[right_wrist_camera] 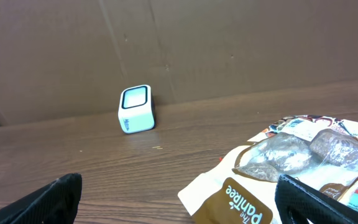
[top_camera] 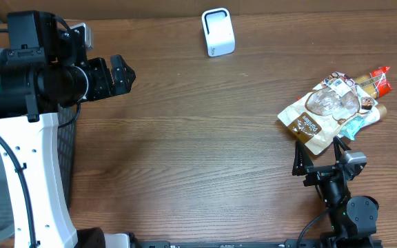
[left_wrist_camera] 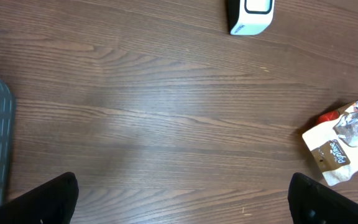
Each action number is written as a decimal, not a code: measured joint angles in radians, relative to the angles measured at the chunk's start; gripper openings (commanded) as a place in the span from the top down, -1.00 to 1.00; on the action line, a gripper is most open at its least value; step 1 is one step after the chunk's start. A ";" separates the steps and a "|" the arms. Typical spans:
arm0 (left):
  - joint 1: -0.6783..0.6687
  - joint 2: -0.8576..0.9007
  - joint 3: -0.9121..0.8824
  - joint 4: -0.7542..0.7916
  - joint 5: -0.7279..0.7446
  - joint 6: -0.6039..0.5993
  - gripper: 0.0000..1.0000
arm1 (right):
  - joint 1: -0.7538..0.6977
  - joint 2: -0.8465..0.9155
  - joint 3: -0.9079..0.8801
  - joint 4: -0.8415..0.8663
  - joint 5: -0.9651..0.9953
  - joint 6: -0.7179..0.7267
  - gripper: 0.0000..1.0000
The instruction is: Scan the item barcode
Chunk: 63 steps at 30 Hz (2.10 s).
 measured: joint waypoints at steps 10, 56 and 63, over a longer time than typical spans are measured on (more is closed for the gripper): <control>0.000 0.000 0.000 0.000 0.000 0.000 -1.00 | 0.000 0.000 0.000 0.000 0.000 0.003 -1.00; -0.149 -0.851 -1.299 1.258 -0.052 0.230 -1.00 | 0.001 0.000 0.000 -0.001 0.000 0.004 -1.00; -0.148 -1.117 -1.620 1.403 -0.063 0.369 -1.00 | 0.001 0.000 0.000 -0.002 0.000 0.004 -1.00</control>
